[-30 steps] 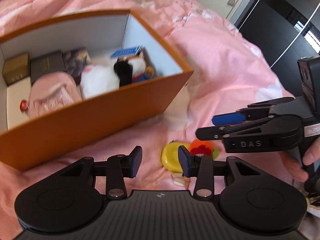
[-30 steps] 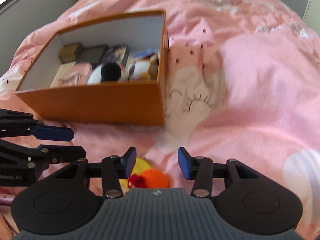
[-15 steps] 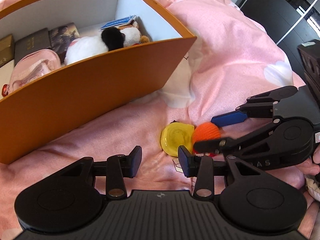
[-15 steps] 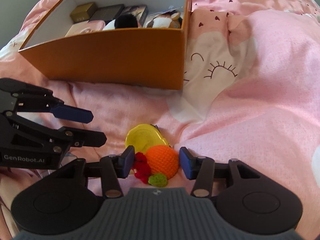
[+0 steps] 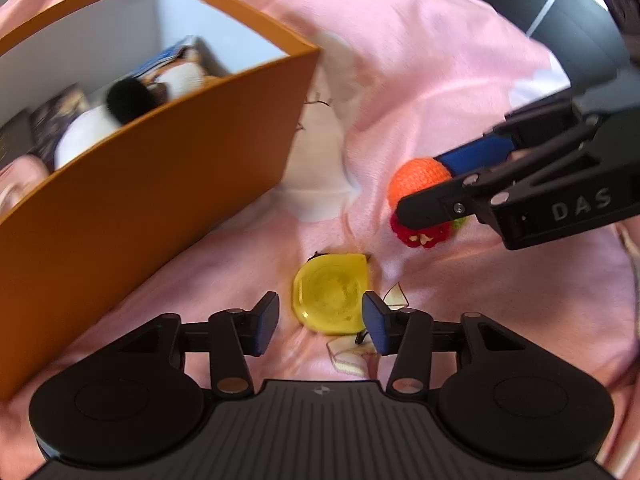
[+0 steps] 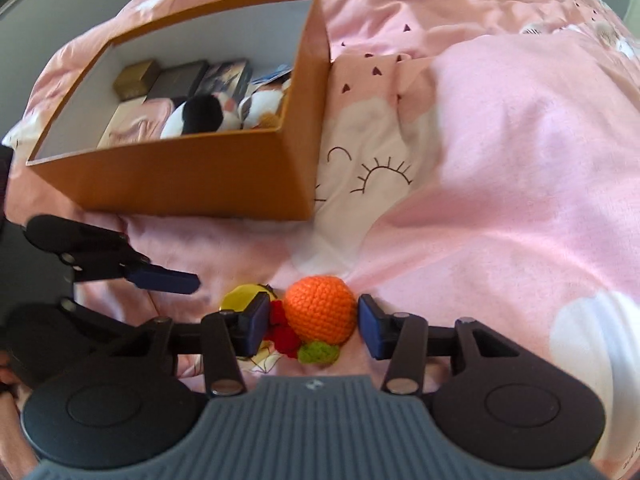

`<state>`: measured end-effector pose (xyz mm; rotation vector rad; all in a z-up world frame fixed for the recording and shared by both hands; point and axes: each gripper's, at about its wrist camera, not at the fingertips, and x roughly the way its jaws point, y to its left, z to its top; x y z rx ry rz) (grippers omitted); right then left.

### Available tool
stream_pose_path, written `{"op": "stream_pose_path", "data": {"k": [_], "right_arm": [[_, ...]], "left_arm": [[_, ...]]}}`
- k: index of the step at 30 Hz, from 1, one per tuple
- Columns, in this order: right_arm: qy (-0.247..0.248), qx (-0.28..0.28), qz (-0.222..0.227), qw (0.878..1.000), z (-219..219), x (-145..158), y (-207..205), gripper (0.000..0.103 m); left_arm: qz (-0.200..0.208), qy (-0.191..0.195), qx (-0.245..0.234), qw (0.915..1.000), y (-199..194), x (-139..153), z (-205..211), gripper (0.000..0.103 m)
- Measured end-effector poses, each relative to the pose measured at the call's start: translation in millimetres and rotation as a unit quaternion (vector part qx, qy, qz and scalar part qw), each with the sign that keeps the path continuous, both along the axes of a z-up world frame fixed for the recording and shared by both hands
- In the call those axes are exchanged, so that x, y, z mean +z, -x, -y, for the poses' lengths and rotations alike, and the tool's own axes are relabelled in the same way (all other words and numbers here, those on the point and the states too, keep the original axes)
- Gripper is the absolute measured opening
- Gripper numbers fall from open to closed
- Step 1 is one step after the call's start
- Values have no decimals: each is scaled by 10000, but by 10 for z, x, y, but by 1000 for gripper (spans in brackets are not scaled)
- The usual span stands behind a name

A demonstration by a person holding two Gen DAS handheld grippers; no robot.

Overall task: Organize objects
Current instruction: 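Grasp the yellow tape measure with the left tool while the right tool grasps the orange crochet fruit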

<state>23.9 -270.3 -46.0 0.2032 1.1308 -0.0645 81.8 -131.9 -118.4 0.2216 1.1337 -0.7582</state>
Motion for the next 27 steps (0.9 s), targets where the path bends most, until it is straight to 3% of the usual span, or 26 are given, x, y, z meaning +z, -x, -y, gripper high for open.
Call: {"op": "stream_pose_path", "data": {"k": [2, 7, 10, 12, 16, 27], "right_arm": [[-46, -27, 0, 10000, 19, -17, 7, 50], [-119, -82, 8, 9999, 70, -64, 23, 50], [-132, -96, 4, 9999, 80, -109, 37, 50], [-139, -99, 1, 9999, 85, -141, 38, 50], [-94, -28, -33, 9999, 82, -190, -7, 50], [71, 9, -9, 10000, 14, -122, -40, 50]], "left_arm": [[-17, -125, -168, 9998, -10, -75, 93, 65], [-42, -312, -206, 9993, -39, -200, 235, 67], [-56, -369, -98, 9993, -59, -232, 259, 65], [-53, -343, -97, 9993, -47, -235, 265, 58], [-23, -363, -17, 9993, -13, -265, 276, 57], [5, 99, 425, 9990, 17, -116, 9, 57]]}}
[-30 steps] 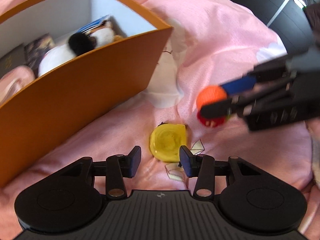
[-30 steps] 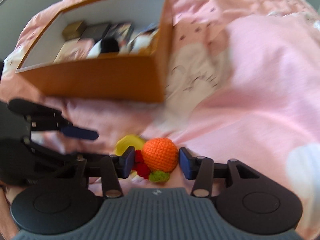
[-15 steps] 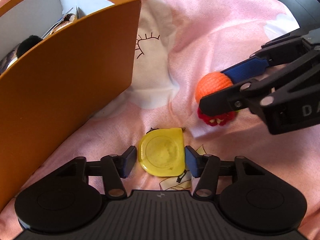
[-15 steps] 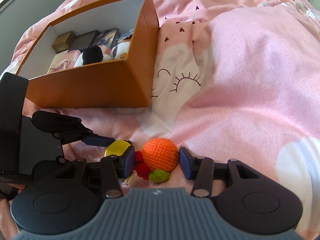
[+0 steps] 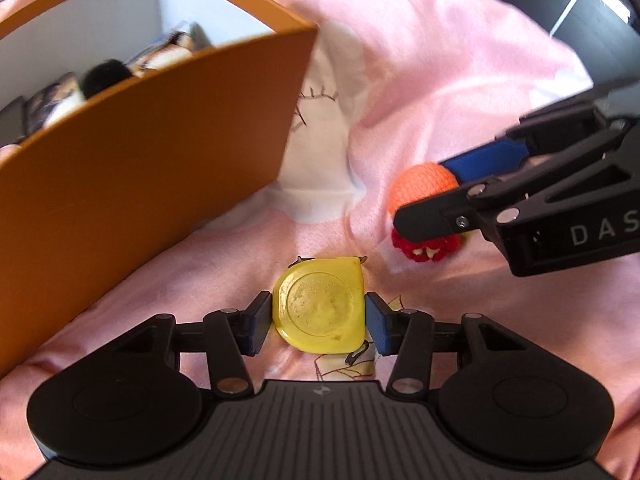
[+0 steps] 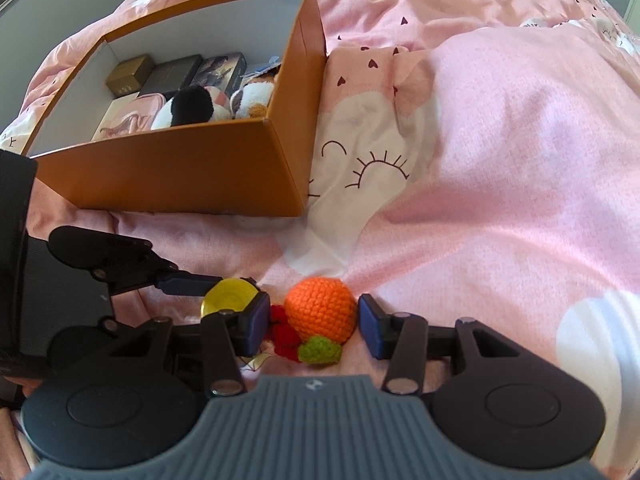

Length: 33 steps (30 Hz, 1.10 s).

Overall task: Organize objects
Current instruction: 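Grasp the yellow tape measure with the left tool while the right tool grasps the orange crochet fruit, then carry the tape measure and crochet fruit into the orange box and lower them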

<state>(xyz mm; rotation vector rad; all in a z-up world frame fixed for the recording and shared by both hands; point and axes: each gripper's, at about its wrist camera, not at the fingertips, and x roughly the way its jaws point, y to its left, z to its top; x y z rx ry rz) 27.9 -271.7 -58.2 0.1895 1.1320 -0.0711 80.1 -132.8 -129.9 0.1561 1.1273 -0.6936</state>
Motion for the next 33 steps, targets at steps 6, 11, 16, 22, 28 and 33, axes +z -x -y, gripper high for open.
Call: {"op": "stream_pose_path", "data": {"k": [6, 11, 16, 22, 28, 33], "right_arm": [[112, 24, 173, 9998, -45, 154, 29, 50], [140, 192, 448, 9987, -101, 384, 32, 50], [396, 531, 868, 9940, -219, 711, 11, 50], [642, 1000, 1427, 9826, -380, 1088, -111, 50], [870, 1573, 1719, 9686, -553, 1213, -468, 50], [1072, 1937, 1729, 9597, -637, 1126, -891, 50]], "left_arm": [[124, 483, 229, 9985, 10, 338, -278, 57], [250, 941, 409, 9944, 52, 715, -477, 57], [569, 1321, 628, 9876, 71, 1104, -644, 57], [996, 1382, 998, 9803, -89, 1454, -797, 57], [1118, 1354, 1436, 9739, -433, 1560, -941, 57], [1012, 1226, 1700, 9725, -770, 1431, -1003, 57]]}}
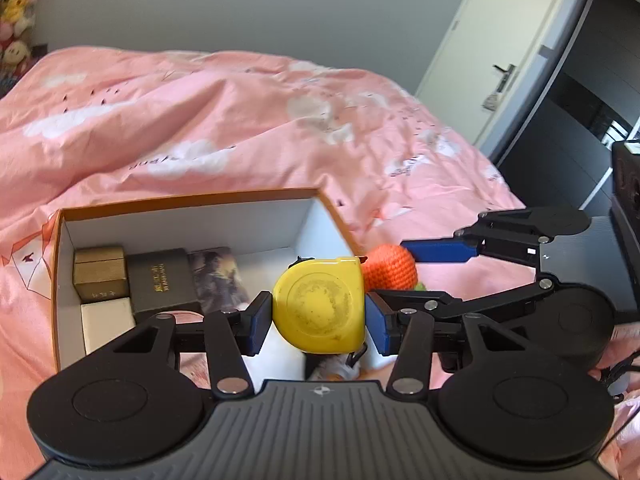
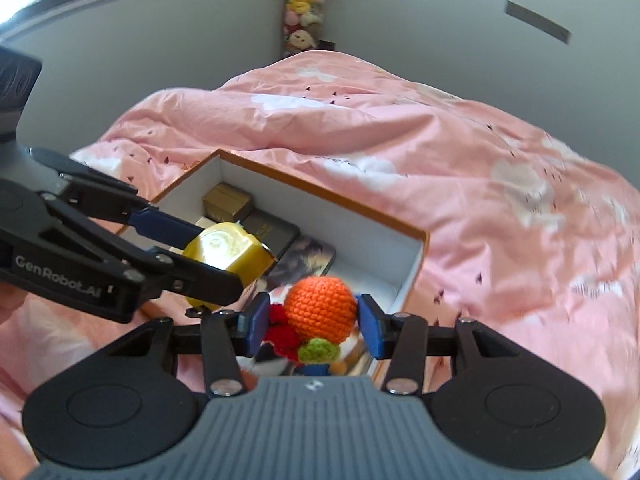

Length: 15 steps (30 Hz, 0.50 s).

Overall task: Organize objects
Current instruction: 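Carry the tape measure and crochet fruit into the orange box and lower them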

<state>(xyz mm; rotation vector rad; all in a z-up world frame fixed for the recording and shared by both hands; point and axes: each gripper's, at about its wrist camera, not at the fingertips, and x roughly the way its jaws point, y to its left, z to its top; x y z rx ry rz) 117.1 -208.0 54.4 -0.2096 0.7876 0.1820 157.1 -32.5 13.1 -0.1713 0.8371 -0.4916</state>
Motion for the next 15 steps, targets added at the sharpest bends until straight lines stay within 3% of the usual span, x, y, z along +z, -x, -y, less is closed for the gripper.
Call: {"op": "stream_pose_path", "data": {"k": [7, 15], "right_arm": [[840, 416, 22, 9956, -84, -301, -529, 50], [1167, 661, -317, 9905, -7, -637, -1043, 50]], "left_arm": [[-174, -210, 171, 9995, -376, -236, 9, 56], [-492, -392, 92, 9980, -787, -489, -12, 57]]}}
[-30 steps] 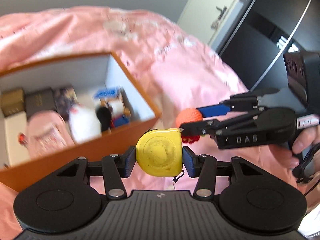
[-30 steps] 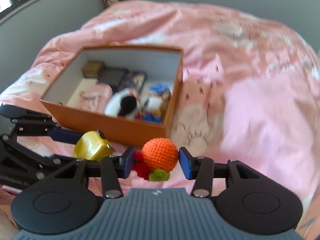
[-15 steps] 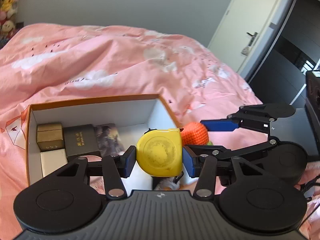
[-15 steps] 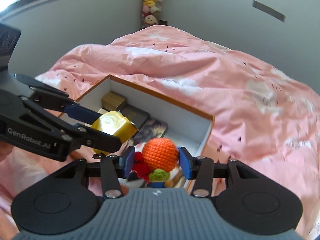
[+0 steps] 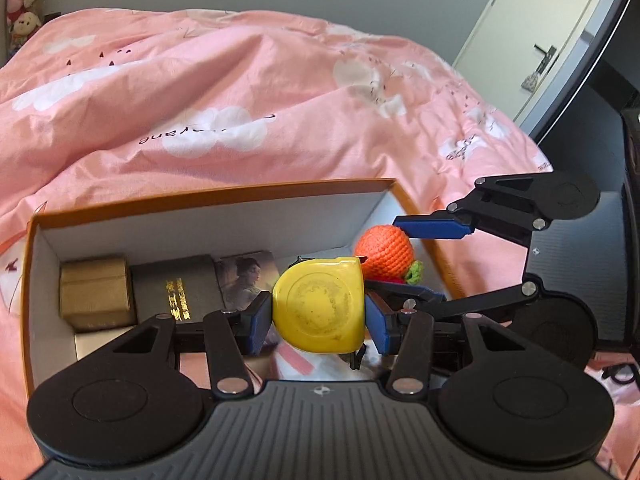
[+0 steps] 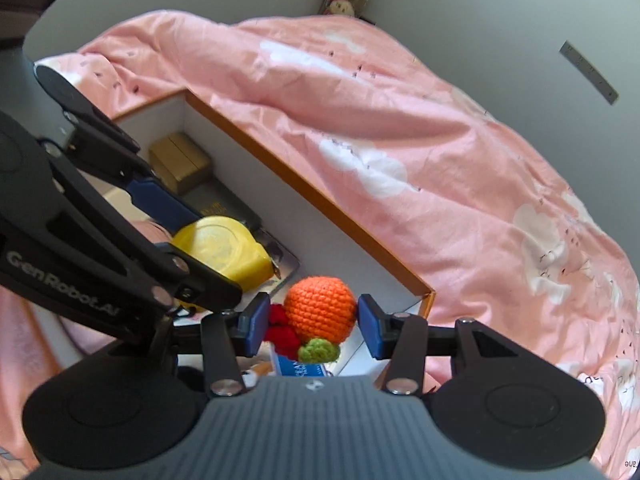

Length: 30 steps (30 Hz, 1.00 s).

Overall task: Organize objects
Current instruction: 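Carry the tape measure and crochet fruit into the orange box and lower them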

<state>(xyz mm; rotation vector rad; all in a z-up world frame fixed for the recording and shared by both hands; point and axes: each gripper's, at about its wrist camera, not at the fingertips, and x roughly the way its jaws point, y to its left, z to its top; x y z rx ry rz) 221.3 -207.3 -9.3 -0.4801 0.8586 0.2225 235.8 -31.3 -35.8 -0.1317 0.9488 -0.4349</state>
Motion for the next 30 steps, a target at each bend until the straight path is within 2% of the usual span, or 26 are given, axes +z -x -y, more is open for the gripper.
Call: {"op": "stream_pose_path", "data": {"k": [8, 14, 19, 21, 25, 30], "right_arm": [[212, 239, -421, 9986, 71, -290, -303, 50], [465, 351, -517, 9970, 53, -471, -442, 50], [972, 475, -456, 9931, 59, -618, -461, 50], [1036, 587, -435, 9919, 59, -625, -441, 51], [1230, 714, -284, 9894, 47, -600, -380, 60], [1336, 740, -206, 9881, 92, -538, -332, 60]], "left_arm": [[-228, -213, -210, 9993, -290, -192, 65, 57], [-449, -131, -244, 9986, -446, -319, 85, 56], [-534, -244, -402, 9975, -519, -406, 153, 57], [-552, -291, -462, 9970, -542, -433, 189, 57], [-585, -465, -643, 9951, -585, -485, 291, 57], [-691, -594, -758, 9929, -617, -536, 392, 57]]}}
